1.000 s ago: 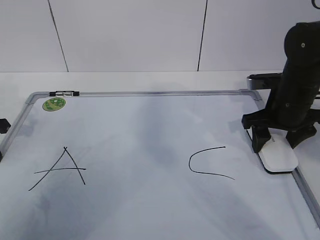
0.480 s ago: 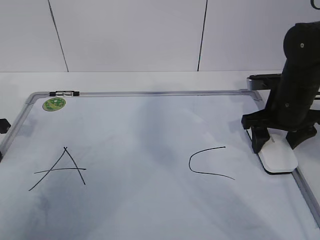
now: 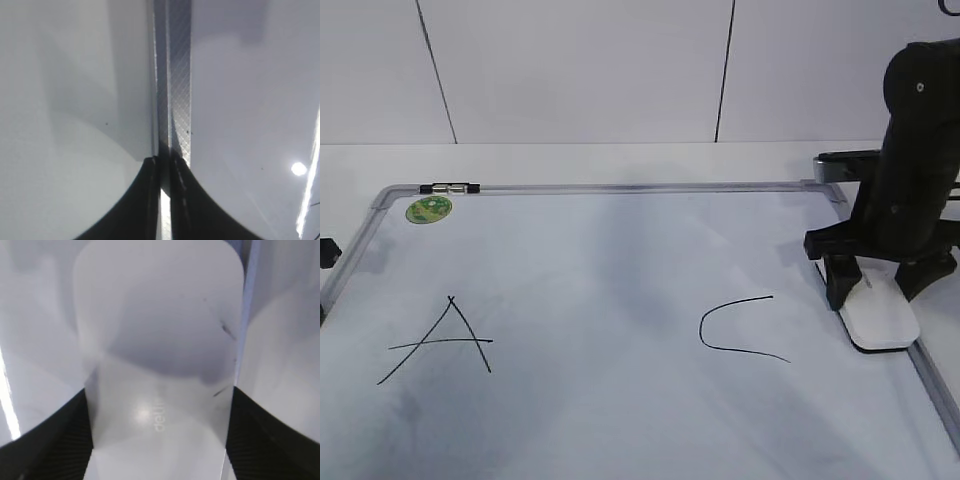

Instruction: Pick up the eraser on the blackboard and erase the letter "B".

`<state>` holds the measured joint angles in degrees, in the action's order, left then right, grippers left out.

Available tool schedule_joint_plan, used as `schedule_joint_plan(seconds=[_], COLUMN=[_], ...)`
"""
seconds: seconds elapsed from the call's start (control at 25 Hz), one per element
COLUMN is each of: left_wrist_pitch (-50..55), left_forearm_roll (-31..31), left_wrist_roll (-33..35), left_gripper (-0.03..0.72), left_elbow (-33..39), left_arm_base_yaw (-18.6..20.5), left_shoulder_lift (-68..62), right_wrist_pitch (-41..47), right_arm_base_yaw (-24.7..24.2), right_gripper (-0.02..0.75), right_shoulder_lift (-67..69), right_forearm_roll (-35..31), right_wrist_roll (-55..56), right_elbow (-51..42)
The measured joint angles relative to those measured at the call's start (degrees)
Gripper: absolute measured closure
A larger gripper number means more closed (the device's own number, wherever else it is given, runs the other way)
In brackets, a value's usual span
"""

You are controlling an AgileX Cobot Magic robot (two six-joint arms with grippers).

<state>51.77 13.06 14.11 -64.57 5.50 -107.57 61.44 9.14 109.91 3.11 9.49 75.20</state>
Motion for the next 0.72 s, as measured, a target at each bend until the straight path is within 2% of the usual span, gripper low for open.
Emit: schedule_joint_plan(seconds=[0.44, 0.72], left_wrist_pitch=[0.1, 0.1], left_forearm_roll=[0.0, 0.0], left_wrist_roll=[0.0, 0.0], left_gripper=[0.675, 0.675], left_elbow=[0.0, 0.0], left_arm_base_yaw=[0.0, 0.0], left_shoulder_lift=[0.0, 0.0], right_wrist_pitch=[0.4, 0.7], right_arm_base_yaw=[0.0, 0.0], right_gripper=[0.183, 0.103], right_shoulder_lift=[0.0, 0.0], right_forearm_roll=[0.0, 0.4], right_wrist_roll=[0.0, 0.0], right_elbow=[0.0, 0.0])
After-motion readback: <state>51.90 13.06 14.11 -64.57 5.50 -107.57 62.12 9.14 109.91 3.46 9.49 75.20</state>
